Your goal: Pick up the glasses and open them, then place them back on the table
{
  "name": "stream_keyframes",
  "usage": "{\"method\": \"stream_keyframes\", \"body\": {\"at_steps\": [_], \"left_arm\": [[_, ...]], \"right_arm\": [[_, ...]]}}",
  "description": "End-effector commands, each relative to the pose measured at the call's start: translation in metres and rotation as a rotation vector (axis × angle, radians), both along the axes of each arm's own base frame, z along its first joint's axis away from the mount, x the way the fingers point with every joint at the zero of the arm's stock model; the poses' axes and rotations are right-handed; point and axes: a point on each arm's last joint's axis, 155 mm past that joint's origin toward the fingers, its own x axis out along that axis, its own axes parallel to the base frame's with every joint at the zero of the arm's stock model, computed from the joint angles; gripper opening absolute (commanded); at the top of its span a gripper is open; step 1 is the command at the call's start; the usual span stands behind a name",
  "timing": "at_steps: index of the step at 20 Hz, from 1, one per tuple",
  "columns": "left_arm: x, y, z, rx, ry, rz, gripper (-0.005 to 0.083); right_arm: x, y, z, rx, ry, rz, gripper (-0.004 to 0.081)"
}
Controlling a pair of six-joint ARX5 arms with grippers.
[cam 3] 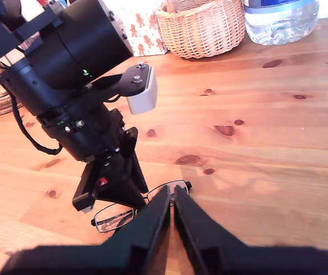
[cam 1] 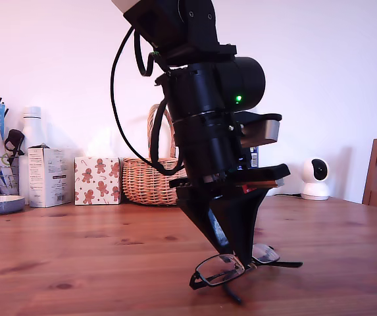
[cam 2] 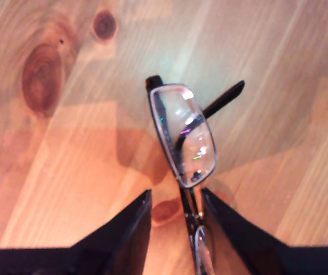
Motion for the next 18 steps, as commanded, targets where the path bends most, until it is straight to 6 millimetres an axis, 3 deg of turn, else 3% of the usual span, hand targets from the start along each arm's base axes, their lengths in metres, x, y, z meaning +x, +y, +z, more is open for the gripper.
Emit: {"method": "stream_keyframes", "body": {"at_steps": [1, 11, 18], "left_arm": [[-0.004, -0.001, -0.016, 0.022, 0.022, -0.002, 0.0235], [-0.009, -0.003, -0.015, 0.004, 0.053, -0.015, 0.0026], [-0.016, -0.009, -0.014, -0.026, 0.089, -0.026, -0.0020]], "right_arm": [[0.000, 0.001, -0.007, -0.005, 0.014, 0.004, -0.0013], [0.000, 0.001, -0.007, -0.005, 0.014, 0.003, -0.0013], [0.000, 0.001, -0.007, -0.005, 0.013, 0.003, -0.0013]]}}
